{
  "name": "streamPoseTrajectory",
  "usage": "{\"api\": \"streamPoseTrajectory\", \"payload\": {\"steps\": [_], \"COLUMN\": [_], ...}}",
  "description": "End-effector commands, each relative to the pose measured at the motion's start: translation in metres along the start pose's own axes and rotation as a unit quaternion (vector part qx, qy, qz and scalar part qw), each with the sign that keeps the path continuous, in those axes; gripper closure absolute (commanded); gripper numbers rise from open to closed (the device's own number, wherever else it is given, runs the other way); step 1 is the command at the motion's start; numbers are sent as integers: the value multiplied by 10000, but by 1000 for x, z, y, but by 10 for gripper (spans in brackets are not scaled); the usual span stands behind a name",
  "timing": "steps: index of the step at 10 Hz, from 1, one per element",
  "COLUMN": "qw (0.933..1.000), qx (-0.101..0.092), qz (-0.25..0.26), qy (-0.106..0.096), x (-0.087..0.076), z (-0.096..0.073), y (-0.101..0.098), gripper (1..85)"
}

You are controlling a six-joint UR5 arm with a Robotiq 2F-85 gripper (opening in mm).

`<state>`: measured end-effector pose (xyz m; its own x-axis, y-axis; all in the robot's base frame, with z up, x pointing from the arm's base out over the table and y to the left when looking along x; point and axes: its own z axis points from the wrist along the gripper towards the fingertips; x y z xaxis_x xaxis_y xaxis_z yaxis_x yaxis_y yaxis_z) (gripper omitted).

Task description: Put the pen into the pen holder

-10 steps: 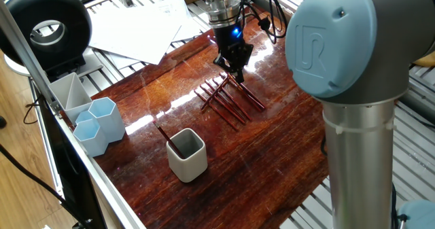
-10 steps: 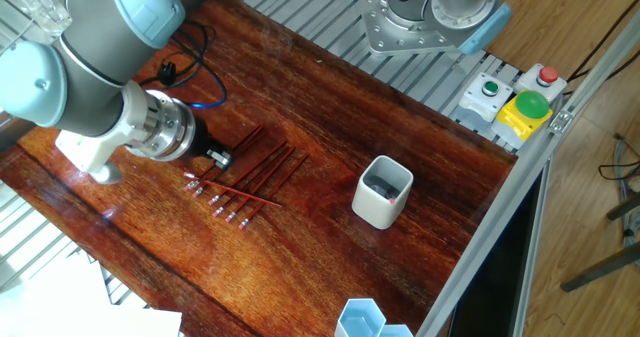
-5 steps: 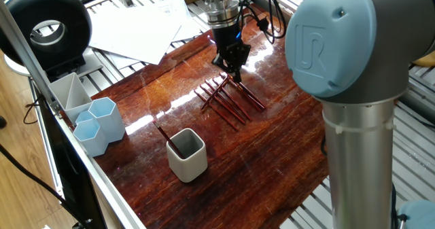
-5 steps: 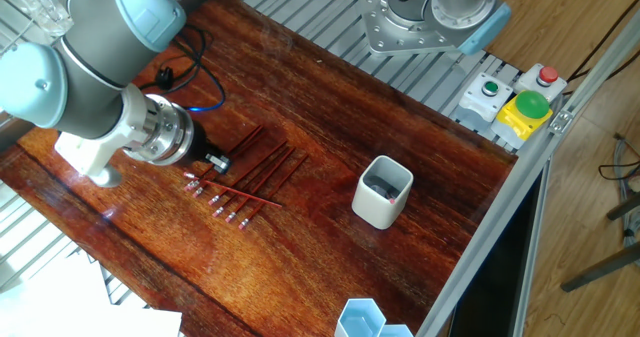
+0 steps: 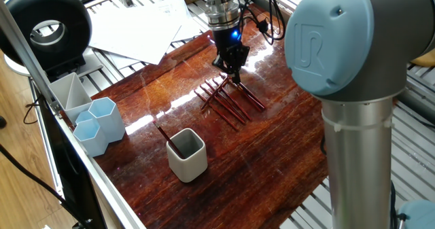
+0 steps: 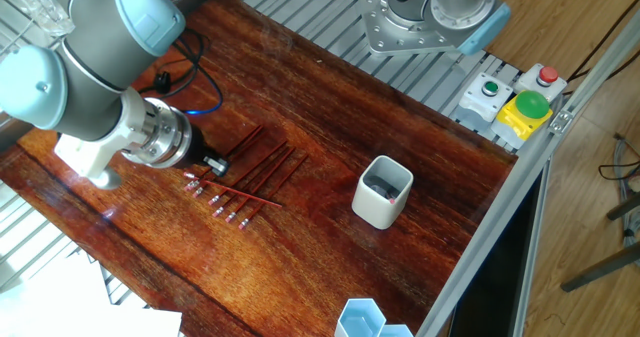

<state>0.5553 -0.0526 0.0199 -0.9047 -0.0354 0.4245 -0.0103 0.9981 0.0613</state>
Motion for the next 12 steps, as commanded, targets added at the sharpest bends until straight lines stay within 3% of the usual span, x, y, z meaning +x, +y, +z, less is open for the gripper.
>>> {"api": "streamPoseTrajectory", "payload": {"steps": [1,8,12], "qw": [9998,9994,9993], "qx": [-24,-58,-97], "qz": [-168,-345,-349], "qy": [36,-3,-74], "x": [1,1,-1], "z": [1,-2,-4], "y": [-1,0,2], "gripper": [323,193,183]}}
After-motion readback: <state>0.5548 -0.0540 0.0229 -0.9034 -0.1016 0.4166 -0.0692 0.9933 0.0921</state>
